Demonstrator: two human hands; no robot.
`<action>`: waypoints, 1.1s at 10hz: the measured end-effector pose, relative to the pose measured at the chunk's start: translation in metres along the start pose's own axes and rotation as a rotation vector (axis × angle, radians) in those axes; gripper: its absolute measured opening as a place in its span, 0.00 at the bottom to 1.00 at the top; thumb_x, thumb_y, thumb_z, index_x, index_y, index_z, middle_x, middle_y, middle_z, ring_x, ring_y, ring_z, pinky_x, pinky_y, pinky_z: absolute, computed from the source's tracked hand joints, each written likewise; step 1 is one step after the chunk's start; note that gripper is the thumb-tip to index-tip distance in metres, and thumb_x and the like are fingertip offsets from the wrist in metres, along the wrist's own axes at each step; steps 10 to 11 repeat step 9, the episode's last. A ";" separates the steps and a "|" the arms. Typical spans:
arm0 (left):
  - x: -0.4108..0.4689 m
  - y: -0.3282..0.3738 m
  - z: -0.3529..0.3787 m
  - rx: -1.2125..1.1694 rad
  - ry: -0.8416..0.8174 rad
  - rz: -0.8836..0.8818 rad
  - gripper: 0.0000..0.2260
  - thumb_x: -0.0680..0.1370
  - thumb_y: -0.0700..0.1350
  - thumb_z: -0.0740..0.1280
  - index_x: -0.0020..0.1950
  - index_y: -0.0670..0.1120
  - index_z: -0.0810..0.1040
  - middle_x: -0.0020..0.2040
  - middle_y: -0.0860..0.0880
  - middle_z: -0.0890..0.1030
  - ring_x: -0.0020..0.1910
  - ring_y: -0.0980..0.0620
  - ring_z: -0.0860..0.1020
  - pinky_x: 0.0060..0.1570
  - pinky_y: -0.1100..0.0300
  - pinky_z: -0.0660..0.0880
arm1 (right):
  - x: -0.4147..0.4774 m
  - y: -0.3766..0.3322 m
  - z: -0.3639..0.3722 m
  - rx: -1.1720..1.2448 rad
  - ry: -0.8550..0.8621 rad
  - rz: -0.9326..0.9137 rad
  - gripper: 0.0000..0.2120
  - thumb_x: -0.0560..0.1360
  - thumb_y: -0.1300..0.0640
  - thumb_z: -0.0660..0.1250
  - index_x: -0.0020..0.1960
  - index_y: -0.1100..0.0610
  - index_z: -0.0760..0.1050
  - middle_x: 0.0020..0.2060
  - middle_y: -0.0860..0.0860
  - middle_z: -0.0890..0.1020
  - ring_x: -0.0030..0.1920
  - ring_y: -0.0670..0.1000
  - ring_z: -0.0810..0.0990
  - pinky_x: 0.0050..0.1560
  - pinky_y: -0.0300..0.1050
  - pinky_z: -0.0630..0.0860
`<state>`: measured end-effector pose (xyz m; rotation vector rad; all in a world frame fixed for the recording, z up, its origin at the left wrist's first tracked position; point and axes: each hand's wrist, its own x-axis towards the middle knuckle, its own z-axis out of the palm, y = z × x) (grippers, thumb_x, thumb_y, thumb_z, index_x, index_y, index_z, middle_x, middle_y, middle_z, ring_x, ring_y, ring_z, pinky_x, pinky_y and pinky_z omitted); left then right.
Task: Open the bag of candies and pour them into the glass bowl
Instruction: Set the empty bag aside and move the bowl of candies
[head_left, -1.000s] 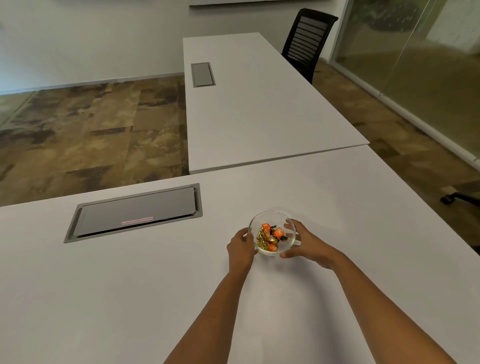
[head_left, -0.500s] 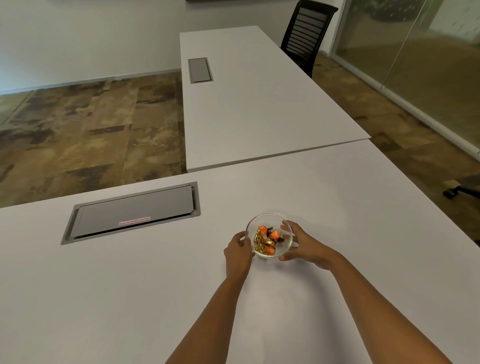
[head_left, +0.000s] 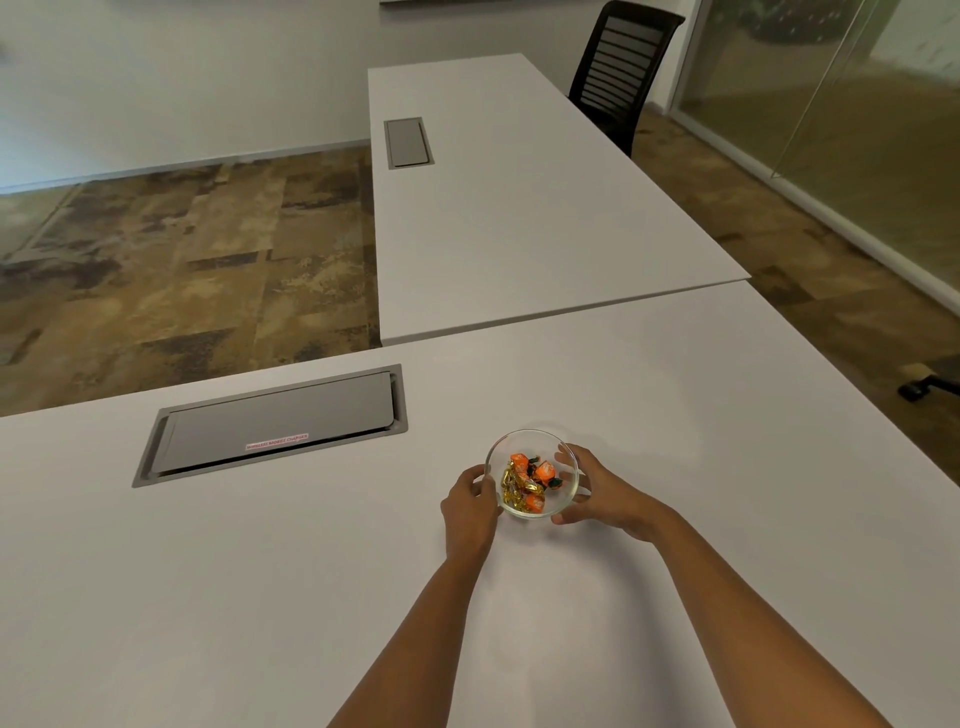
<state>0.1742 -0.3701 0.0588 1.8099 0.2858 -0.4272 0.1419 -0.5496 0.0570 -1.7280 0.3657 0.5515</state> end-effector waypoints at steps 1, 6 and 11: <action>-0.001 0.000 0.000 -0.005 -0.003 0.001 0.15 0.79 0.42 0.59 0.64 0.43 0.73 0.61 0.39 0.79 0.55 0.42 0.80 0.53 0.50 0.79 | 0.000 0.001 -0.001 0.004 -0.002 -0.001 0.47 0.66 0.66 0.75 0.73 0.49 0.49 0.76 0.50 0.56 0.74 0.57 0.60 0.70 0.53 0.65; -0.014 -0.003 -0.007 0.181 -0.019 0.054 0.16 0.81 0.46 0.55 0.67 0.45 0.72 0.65 0.42 0.77 0.62 0.41 0.76 0.65 0.43 0.72 | -0.012 -0.002 0.008 -0.053 0.143 -0.024 0.48 0.65 0.66 0.75 0.75 0.52 0.50 0.75 0.53 0.59 0.73 0.57 0.62 0.69 0.51 0.65; -0.038 -0.003 -0.031 0.129 -0.086 0.099 0.15 0.80 0.46 0.56 0.62 0.42 0.76 0.60 0.41 0.80 0.59 0.43 0.78 0.62 0.45 0.74 | -0.044 -0.004 0.032 -0.085 0.295 -0.076 0.39 0.71 0.64 0.70 0.74 0.55 0.52 0.73 0.55 0.63 0.71 0.55 0.64 0.68 0.49 0.65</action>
